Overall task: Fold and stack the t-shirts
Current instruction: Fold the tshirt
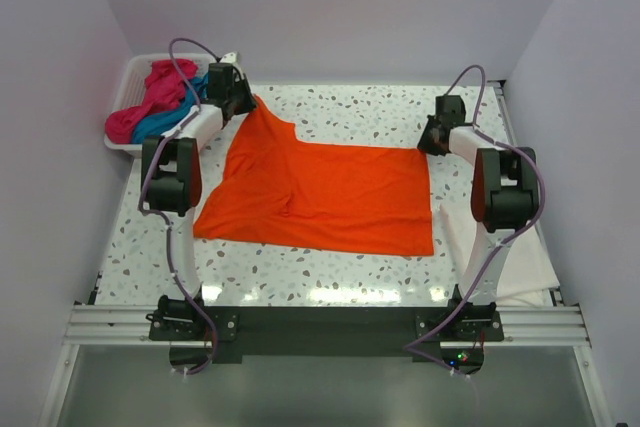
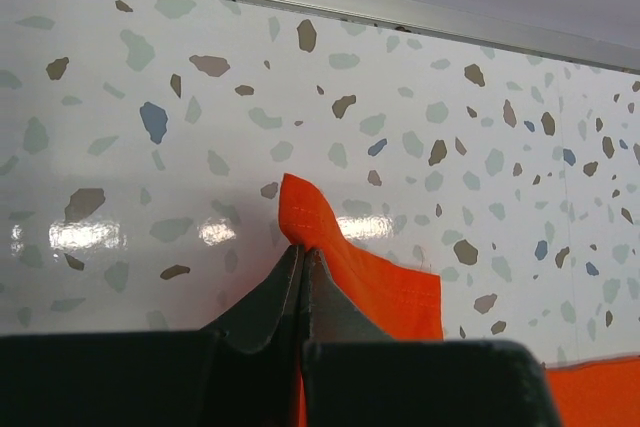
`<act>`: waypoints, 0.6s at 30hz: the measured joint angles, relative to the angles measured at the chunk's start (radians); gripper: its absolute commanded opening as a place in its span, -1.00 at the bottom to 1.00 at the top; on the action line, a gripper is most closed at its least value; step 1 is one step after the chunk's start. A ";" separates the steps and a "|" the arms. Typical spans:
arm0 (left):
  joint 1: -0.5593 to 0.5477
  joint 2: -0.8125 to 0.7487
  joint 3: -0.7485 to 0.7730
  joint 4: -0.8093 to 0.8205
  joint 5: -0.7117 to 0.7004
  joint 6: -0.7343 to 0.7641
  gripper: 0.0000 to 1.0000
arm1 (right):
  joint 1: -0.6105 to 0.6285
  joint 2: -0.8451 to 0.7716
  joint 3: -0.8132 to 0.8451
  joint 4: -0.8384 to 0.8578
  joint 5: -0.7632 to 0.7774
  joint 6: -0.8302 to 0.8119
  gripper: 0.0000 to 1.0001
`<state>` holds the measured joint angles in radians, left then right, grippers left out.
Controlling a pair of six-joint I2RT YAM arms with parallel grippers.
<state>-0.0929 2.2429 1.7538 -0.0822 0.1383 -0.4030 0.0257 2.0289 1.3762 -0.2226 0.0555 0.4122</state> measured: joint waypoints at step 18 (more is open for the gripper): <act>0.025 -0.238 -0.235 0.077 0.042 -0.039 -1.00 | 0.000 -0.221 -0.103 0.005 -0.024 0.027 -1.00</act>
<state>-0.0681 2.0052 1.5185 -0.0051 0.1802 -0.4423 0.0257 1.8076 1.2728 -0.2173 0.0315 0.4397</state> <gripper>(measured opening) 0.015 0.009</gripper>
